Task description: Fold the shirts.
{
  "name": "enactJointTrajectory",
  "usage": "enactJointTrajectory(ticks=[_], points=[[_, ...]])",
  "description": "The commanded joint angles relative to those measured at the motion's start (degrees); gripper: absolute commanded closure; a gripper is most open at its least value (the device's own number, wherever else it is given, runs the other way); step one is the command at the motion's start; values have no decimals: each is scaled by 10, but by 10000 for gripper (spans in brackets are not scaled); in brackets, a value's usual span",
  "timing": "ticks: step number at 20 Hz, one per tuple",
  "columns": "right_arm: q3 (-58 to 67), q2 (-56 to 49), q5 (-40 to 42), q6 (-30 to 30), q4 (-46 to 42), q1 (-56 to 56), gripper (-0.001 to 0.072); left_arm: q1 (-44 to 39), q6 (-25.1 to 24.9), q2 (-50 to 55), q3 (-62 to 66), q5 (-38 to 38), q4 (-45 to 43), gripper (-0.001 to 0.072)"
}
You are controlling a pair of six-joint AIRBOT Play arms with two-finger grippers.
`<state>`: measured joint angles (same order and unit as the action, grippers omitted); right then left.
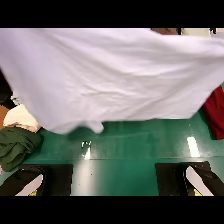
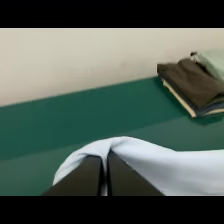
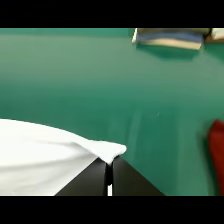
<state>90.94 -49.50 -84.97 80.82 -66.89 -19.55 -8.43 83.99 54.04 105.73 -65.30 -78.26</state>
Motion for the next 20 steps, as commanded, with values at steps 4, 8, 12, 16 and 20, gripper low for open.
enactJointTrajectory(ticks=[4, 8, 12, 16, 20], points=[[-122, -170, 16, 15, 7, 1, 695, 0, 26, 252, -87, -1, -6, 683], [-136, -261, 76, 14, 8, 41, 693, 0, 47, 369, -91, 1, -7, 574], [-56, -308, 78, 15, 14, 63, 296, 32, 45, 350, -72, -38, -12, 152], [-99, -245, 55, -5, 14, 63, 302, 100, 30, 266, -137, -102, -9, 152], [-213, -156, 76, -16, 38, 63, 303, 126, 30, 145, -393, -77, -3, 152]])
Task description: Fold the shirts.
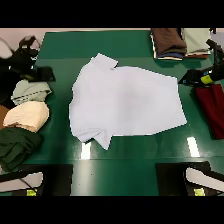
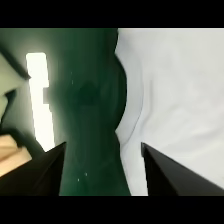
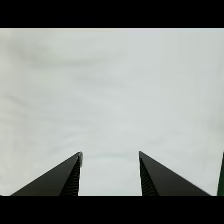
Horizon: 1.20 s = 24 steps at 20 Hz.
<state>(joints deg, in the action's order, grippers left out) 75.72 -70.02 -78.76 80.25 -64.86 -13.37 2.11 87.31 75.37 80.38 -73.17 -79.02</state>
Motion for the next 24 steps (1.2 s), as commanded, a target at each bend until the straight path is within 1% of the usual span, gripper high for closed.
enactJointTrajectory(ticks=[1, 2, 3, 5, 8, 11, 14, 16, 17, 18, 20, 21, 22, 24], points=[[-86, 66, 22, -14, 31, 1, 303, 20, -4, -94, -209, 9, 22, 152], [-106, 80, 30, -15, 43, 1, 303, 20, -5, -114, -268, 17, 54, 151], [-122, 90, 35, -15, 54, 1, 302, 20, -17, -131, -325, 29, 94, 151], [-148, 106, 49, -17, 73, 1, 303, 20, -34, -151, -404, 57, 165, 151], [-155, 108, 44, -17, 84, 1, 303, 19, -62, -156, -461, 83, 247, 151], [-155, 108, 40, -17, 84, 1, 303, -25, -63, -156, -482, 106, 254, 152], [-155, 108, 35, -17, 84, 1, 303, -83, -46, -156, -487, 126, 251, 152], [-155, 108, 33, -17, 84, 1, 303, -95, -36, -156, -487, 130, 250, 153], [-155, 108, 30, -17, 84, 1, 303, -95, -33, -156, -487, 130, 250, 165], [-155, 109, 27, -17, 84, 1, 303, -95, -33, -156, -486, 133, 250, 300], [-155, 109, 16, -19, 78, -1, 304, -95, -33, -156, -472, 140, 250, 661], [-155, 108, 5, -24, 75, -7, 304, -95, -34, -156, -457, 140, 250, 683], [-155, 108, -12, -24, 59, -15, 304, -95, -34, -156, -438, 139, 250, 683], [-156, 108, -52, -22, -7, -36, 304, -95, -39, -156, -393, 134, 248, 683]])
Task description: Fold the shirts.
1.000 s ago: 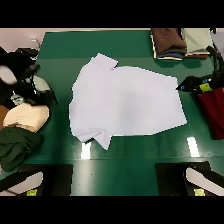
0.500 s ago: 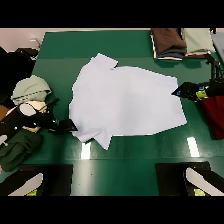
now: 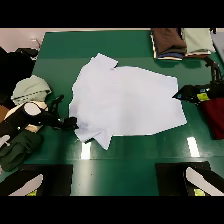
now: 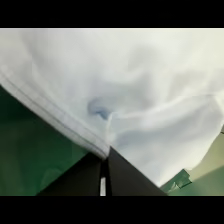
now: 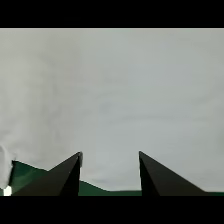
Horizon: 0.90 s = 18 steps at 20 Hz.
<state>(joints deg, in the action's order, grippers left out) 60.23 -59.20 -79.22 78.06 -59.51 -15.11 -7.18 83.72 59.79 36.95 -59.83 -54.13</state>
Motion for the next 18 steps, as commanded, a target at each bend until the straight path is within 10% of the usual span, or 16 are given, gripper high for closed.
enactJointTrajectory(ticks=[1, 6, 13, 15, 18], points=[[-10, 4, -56, 0, -89, -34, 304, -2, -6, 0, 61, -3, -1, 683], [-191, 42, -14, 2, -104, -165, 172, -2, -17, 0, 90, 1, -2, 683], [-315, -21, 128, -12, 37, -114, 191, -2, -17, 0, 90, 8, -3, 683], [-301, -44, 166, -12, 60, -67, 223, -2, -17, 0, 91, 8, -12, 683], [-265, -64, 188, -12, 53, -8, 499, -2, -17, 0, 93, -5, -32, 683]])
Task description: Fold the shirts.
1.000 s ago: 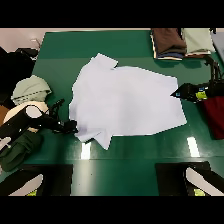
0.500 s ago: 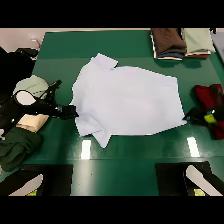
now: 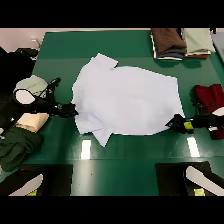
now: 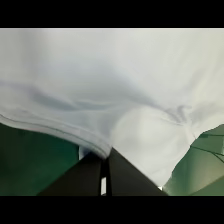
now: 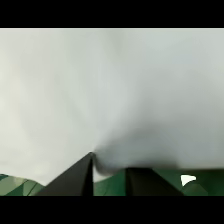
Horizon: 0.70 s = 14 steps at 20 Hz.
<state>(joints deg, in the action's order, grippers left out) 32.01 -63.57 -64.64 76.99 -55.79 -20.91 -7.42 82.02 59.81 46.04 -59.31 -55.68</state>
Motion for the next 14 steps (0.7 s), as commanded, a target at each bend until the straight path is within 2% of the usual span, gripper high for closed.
enactJointTrajectory(ticks=[1, 2, 6, 10, 14], points=[[29, -19, 42, -1, 7, 65, 659, 0, 0, -2, 8, -19, -19, 683], [44, -7, 39, -1, -4, 78, 693, 0, 0, -11, 19, -26, -25, 684], [157, 106, 2, -1, -33, 90, 693, 0, 24, -108, 131, -47, -92, 684], [340, 220, -12, -1, -39, 90, 694, 0, 35, -190, 338, -62, -136, 684], [507, 262, -42, 6, -40, 90, 694, 0, 36, -207, 547, -68, -136, 685]])
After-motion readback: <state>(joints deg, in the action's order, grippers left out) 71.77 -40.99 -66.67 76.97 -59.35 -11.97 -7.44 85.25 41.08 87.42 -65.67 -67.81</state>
